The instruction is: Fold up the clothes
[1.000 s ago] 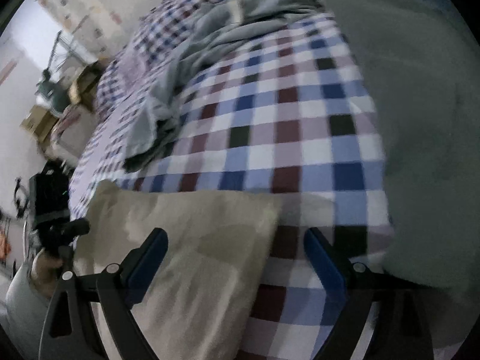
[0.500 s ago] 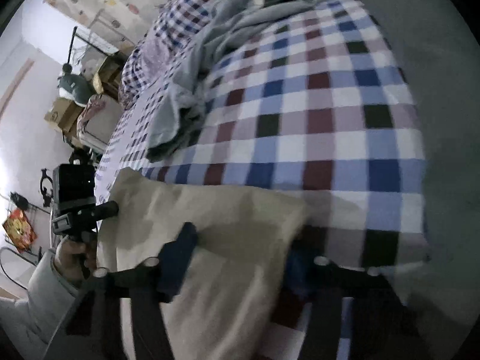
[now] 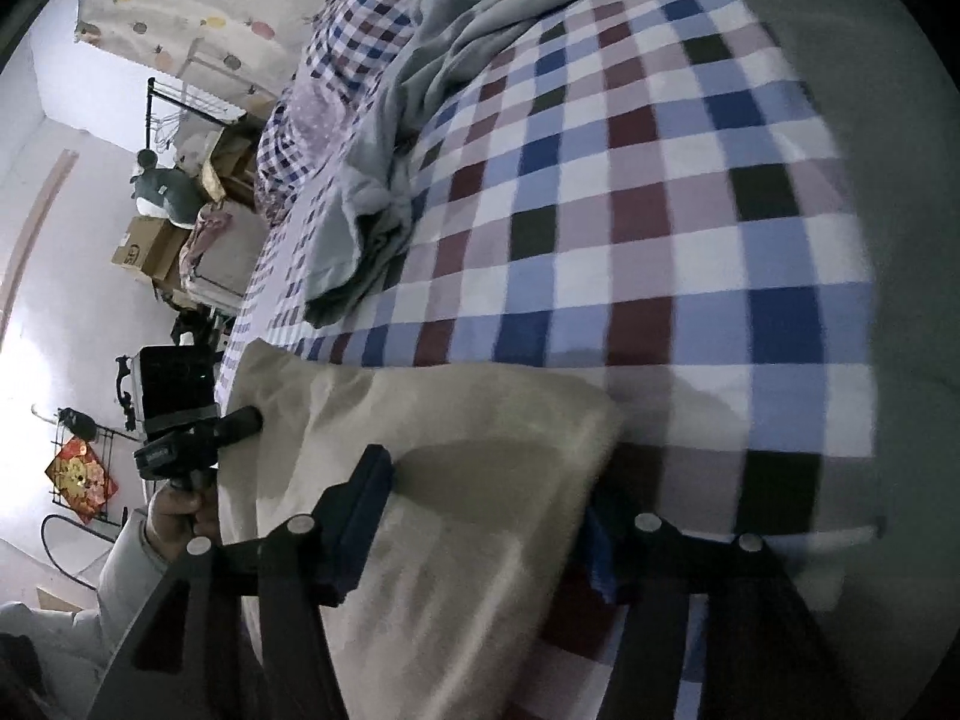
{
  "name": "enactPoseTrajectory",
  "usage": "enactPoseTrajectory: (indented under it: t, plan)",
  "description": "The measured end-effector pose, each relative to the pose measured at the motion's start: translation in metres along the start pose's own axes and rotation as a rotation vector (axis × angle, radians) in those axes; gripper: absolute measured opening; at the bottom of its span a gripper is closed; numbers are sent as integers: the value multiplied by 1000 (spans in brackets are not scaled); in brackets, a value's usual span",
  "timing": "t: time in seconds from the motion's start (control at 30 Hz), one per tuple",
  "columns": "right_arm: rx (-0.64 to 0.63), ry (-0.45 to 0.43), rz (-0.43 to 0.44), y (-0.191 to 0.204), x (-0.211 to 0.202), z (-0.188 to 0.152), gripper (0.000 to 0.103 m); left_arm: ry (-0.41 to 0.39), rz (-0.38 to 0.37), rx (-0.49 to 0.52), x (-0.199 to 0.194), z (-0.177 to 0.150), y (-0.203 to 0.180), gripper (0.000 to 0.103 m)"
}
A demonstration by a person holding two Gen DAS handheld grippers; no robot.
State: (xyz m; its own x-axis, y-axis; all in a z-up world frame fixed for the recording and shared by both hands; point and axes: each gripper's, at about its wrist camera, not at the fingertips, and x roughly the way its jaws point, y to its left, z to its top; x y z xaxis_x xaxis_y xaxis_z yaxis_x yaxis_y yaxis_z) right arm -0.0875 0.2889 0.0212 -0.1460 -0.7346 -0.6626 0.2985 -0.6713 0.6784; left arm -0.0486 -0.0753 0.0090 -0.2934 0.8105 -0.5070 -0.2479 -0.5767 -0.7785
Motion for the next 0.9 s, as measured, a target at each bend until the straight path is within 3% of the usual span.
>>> enactPoseTrajectory:
  t: [0.17,0.33,0.6,0.77,0.9]
  plan:
    - [-18,-1,-7,3,1,-2,56,7,9,-2,1,0,0,25]
    - [-30,-20,-7,3,-1,-6,26,-3,10,3,2,2,-4,24]
    - [-120,-144,-69,28,-18,-15,20,-92,30,142,-13,-3,-43,21]
    - [-216,-288,-101,59,-44,-31,20,-165,77,255,-31,-17,-80,21]
    - [-281,-426,-109,85,-67,-52,20,-223,69,328,-50,-34,-109,20]
